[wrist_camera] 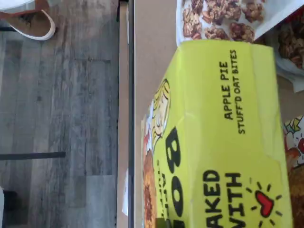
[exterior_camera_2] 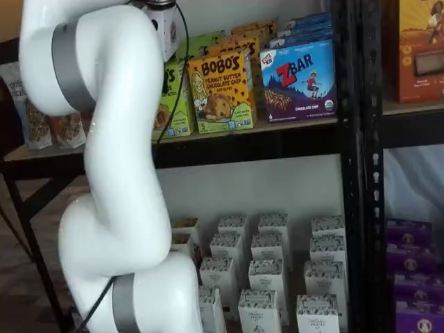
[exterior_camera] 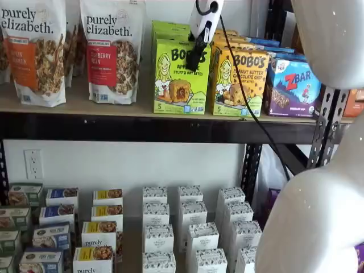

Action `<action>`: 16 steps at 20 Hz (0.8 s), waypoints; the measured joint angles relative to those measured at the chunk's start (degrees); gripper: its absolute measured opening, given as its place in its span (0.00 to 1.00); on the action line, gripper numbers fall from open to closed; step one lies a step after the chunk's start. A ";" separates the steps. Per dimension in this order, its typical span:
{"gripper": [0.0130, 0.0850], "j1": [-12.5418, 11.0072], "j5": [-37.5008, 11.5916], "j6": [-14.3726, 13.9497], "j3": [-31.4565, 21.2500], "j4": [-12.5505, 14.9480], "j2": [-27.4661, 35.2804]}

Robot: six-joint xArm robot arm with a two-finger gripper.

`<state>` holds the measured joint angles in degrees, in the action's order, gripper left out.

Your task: Pick the green box on the top shelf, the fourth from the left

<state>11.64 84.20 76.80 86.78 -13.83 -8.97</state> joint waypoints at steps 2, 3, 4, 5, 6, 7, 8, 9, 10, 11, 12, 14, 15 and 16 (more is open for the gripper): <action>0.50 -0.03 0.02 0.03 -0.02 -0.07 -0.02; 0.50 -0.04 0.02 0.04 -0.04 -0.11 -0.03; 0.50 -0.04 0.10 0.04 -0.03 -0.14 -0.03; 0.44 -0.04 0.19 0.04 -0.01 -0.16 -0.03; 0.44 -0.05 0.25 0.04 -0.01 -0.24 -0.03; 0.39 -0.08 0.27 0.06 -0.03 -0.35 -0.05; 0.39 -0.11 0.26 0.08 -0.09 -0.44 -0.10; 0.33 -0.13 0.26 0.10 -0.13 -0.51 -0.13; 0.28 -0.16 0.28 0.13 -0.16 -0.58 -0.17; 0.28 -0.18 0.28 0.14 -0.20 -0.64 -0.21; 0.22 -0.20 0.26 0.16 -0.25 -0.72 -0.26; 0.17 -0.23 0.24 0.17 -0.28 -0.86 -0.31; 0.17 -0.23 0.28 0.17 -0.27 -0.88 -0.31; 0.11 -0.20 0.37 0.15 -0.22 -0.84 -0.30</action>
<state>11.44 84.57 76.95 86.56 -14.67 -9.26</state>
